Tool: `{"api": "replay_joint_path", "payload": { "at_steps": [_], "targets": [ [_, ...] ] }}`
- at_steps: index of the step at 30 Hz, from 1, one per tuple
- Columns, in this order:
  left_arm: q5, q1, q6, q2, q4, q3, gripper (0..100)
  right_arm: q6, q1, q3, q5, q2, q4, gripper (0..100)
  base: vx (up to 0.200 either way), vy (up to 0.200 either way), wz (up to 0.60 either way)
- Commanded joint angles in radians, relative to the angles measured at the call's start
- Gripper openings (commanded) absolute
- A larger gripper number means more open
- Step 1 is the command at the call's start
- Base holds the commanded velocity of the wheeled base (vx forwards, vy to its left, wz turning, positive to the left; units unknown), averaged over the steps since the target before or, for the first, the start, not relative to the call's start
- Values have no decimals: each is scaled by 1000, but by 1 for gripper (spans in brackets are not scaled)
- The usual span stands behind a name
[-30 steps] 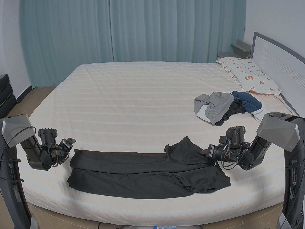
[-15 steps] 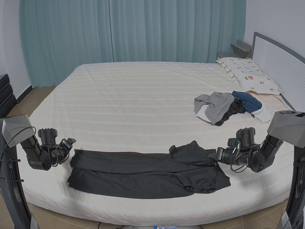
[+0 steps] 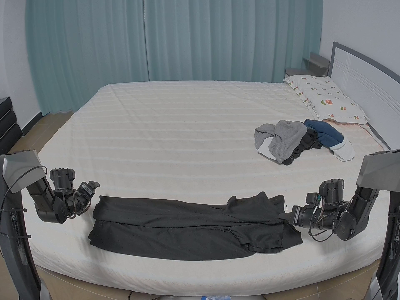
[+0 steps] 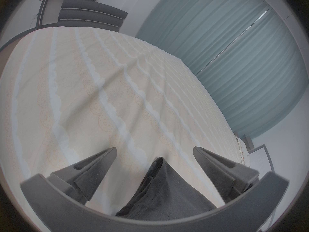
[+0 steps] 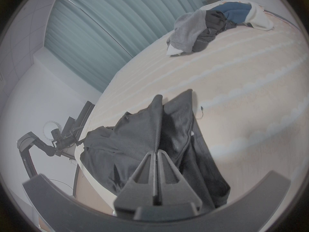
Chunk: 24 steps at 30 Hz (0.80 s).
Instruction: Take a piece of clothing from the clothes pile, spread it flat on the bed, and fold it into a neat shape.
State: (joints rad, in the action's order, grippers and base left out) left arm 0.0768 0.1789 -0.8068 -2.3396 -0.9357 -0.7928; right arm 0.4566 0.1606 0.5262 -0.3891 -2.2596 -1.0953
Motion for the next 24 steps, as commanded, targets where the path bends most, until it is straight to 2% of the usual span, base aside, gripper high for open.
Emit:
{"api": "replay_joint_path", "payload": {
  "at_steps": [1,6,7,13,21,24],
  "targets": [
    [0,-1,0,3,0,4,100,-3,7,-38,1,-2,-3,0,0,0,0],
    [1,-1,1,13,3,7,100,-9,13,-61,-2,-3,-8,0,0,0,0],
    [1,-1,1,20,5,7,100,-7,16,-72,-2,-2,-9,100,0,0,0],
    [28,-1,35,55,9,47,100,27,14,-83,-4,-5,-86,100,0,0,0],
    [124,1,133,121,12,144,100,232,-7,-74,-2,-15,-163,100,0,0,0],
    [152,1,182,120,17,168,100,260,-13,-80,-2,-28,-172,100,0,0,0]
  ]
}}
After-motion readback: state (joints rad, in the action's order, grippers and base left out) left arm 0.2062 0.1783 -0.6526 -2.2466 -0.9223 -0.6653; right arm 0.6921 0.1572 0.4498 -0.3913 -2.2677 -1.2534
